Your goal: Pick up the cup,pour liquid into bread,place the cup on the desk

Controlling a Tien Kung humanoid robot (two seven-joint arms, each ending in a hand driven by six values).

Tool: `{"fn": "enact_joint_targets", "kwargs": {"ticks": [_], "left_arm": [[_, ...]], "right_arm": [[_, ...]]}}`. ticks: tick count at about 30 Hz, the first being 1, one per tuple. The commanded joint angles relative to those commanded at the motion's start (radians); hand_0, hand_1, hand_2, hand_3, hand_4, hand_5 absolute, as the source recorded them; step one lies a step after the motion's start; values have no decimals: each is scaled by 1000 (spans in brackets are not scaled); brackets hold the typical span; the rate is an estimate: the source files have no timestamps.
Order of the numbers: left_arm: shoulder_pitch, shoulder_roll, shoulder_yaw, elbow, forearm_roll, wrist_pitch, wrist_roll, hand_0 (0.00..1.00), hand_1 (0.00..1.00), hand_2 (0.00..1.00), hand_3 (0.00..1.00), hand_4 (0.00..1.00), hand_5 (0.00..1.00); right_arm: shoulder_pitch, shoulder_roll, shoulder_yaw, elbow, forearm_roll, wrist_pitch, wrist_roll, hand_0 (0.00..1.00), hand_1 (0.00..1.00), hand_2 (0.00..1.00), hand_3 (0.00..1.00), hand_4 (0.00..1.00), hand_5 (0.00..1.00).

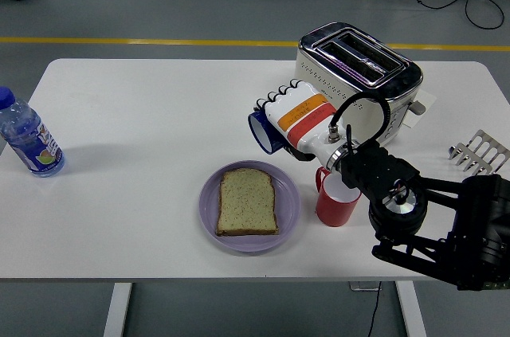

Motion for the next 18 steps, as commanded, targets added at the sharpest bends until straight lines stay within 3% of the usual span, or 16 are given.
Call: {"fn": "enact_joint_targets", "kwargs": {"ticks": [1,18], "left_arm": [[0,0,0,0,0,0,0,636,646,656,550,319,841],[-1,0,-2,-1,1,0,0,636,646,656,548,321,843]], "right_arm": [[3,0,-4,1,1,5,-1,424,264,432,511,738,2],[24,5,-42,9,-2,47,-1,442,273,437,516,715,2]]}}
